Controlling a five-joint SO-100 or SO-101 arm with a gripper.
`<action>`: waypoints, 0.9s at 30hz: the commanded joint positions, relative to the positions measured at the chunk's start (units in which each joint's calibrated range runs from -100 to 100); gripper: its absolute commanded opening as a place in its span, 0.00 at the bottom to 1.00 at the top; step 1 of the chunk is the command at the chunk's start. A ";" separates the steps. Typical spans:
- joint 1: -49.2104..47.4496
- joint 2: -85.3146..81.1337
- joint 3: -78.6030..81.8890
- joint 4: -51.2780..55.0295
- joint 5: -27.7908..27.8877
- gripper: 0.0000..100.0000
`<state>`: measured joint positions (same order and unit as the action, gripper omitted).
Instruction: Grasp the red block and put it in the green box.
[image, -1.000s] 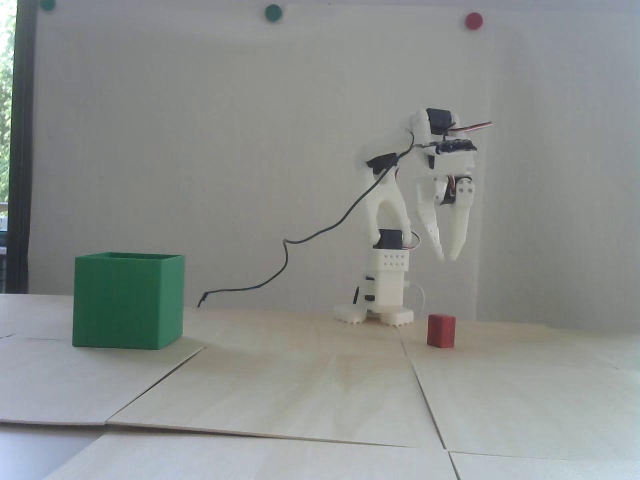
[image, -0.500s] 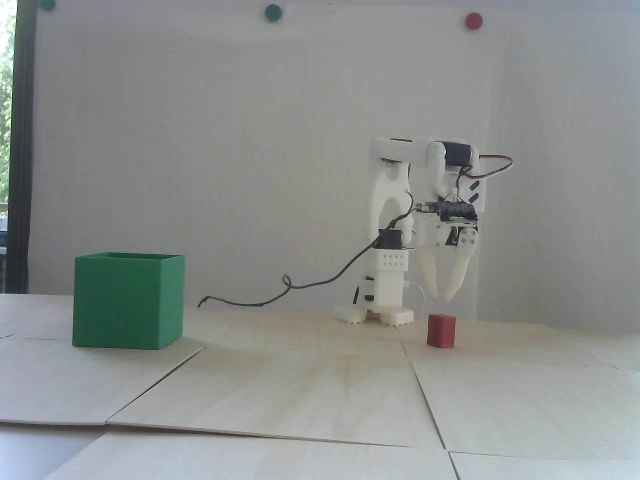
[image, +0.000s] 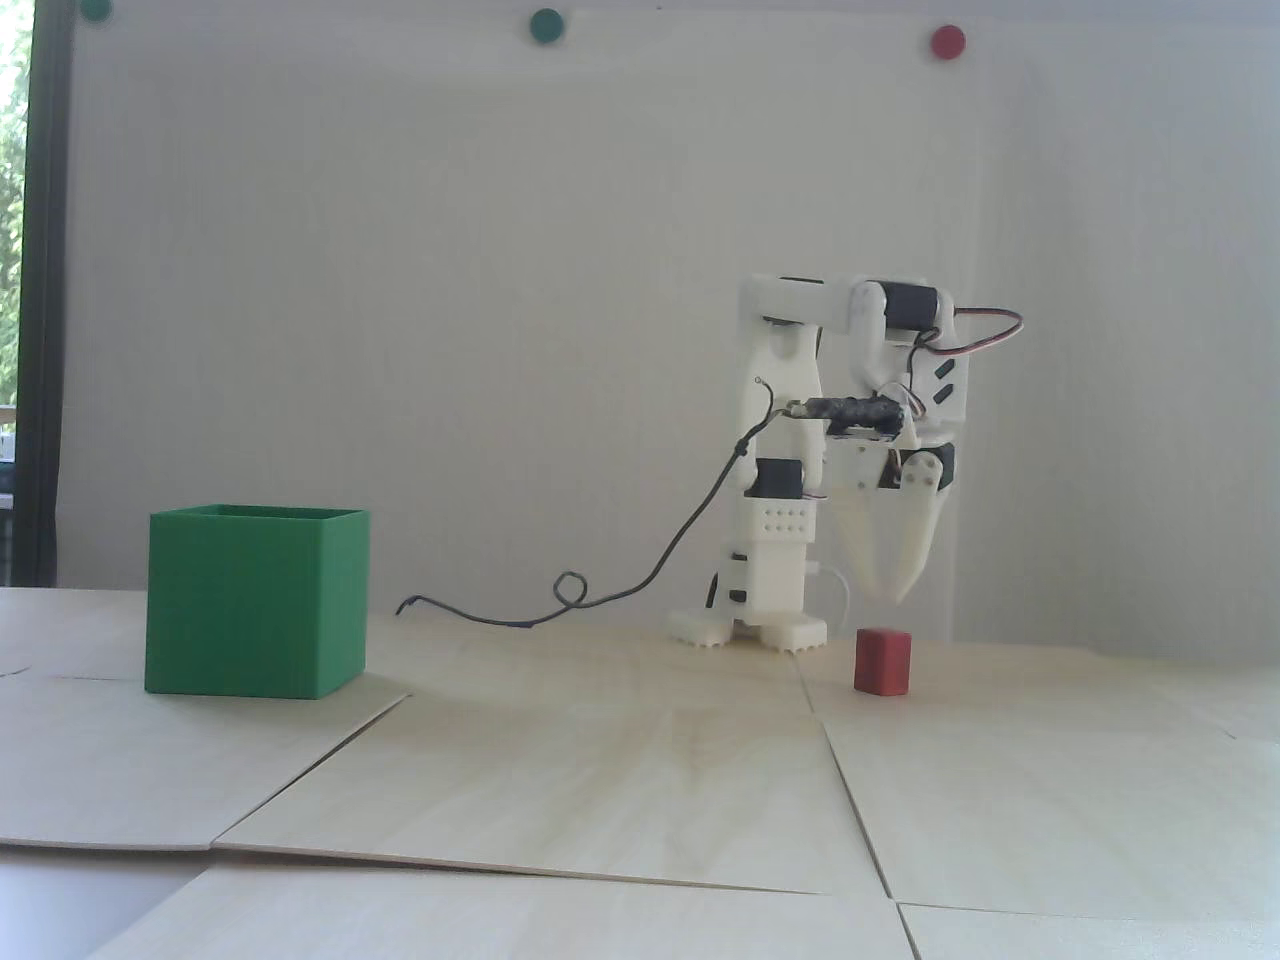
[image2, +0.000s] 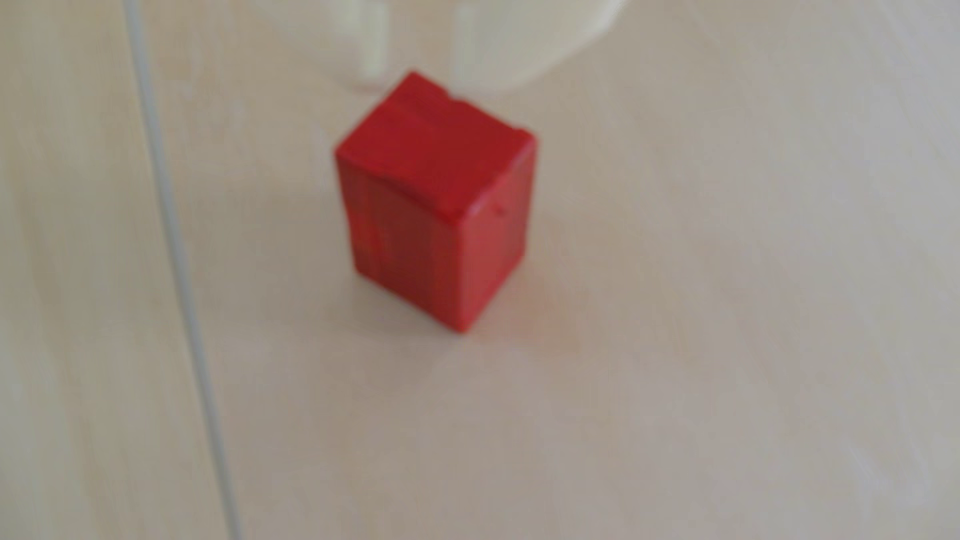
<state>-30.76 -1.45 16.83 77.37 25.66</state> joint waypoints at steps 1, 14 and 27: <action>0.64 -0.40 -3.70 -0.31 -3.90 0.03; 0.72 -0.32 -1.57 -0.31 -4.73 0.13; 0.64 -0.32 9.26 -9.83 -4.89 0.24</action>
<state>-30.68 -1.45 24.71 70.72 21.14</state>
